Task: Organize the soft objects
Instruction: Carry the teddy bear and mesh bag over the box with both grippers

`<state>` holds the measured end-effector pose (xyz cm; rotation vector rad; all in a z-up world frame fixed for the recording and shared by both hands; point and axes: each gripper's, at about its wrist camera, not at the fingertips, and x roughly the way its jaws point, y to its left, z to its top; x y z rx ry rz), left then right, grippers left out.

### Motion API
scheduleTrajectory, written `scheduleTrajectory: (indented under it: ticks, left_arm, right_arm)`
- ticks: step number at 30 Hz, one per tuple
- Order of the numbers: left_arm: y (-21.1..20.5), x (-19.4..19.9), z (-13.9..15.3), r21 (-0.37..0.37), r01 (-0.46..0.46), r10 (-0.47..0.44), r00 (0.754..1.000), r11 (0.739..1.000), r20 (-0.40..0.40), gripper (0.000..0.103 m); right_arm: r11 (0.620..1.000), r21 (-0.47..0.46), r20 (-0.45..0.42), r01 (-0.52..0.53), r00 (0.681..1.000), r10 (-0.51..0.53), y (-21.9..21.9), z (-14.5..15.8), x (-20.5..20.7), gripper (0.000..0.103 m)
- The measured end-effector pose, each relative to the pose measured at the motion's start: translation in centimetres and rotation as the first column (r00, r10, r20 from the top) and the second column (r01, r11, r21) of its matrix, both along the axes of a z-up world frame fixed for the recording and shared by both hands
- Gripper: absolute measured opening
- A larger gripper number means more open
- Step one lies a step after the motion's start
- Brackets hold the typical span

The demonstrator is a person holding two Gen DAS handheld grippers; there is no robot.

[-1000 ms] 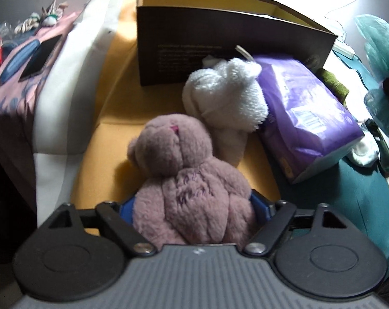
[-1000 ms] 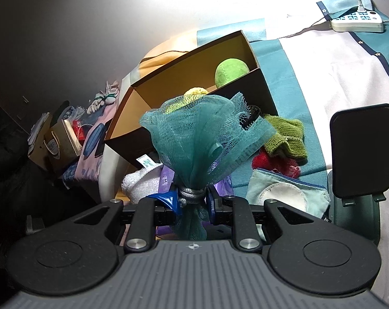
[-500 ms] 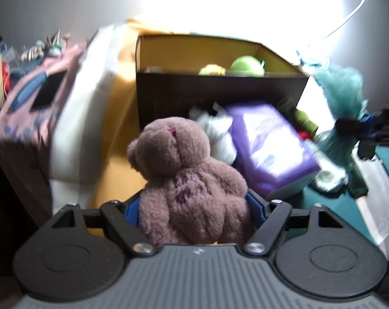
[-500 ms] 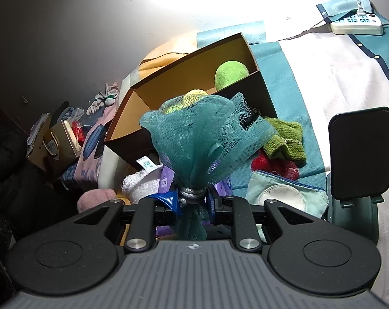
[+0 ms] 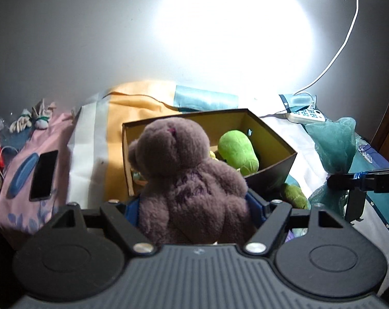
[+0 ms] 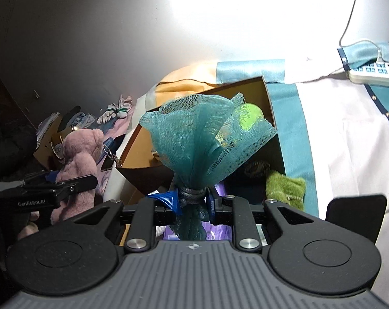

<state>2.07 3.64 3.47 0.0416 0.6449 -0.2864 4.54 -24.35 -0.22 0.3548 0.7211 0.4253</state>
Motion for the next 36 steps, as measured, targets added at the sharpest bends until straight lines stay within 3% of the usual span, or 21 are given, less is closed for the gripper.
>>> scheduleTrajectory:
  ticks: [16,24,36]
  left_arm:
    - [-3.1,9.7,2.3,0.108,-0.068,0.066,0.998,0.992,0.024,0.077]
    - [-4.5,12.4,1.0,0.132,-0.109,0.111,0.994,0.985,-0.008,0.077]
    - [-5.0,16.4,-3.2,0.164,-0.147,0.165,0.981,0.976,-0.102,0.077]
  right_arm:
    - [0.989,-0.145,0.201,-0.02,0.978,0.049,-0.5,8.3,6.6,0.002]
    - [0.987,-0.162,0.205,-0.01,0.978,0.043,0.2,7.1,9.5,0.002]
    - [0.989,-0.145,0.093,-0.013,0.995,0.026,1.2,2.6,14.1,0.003]
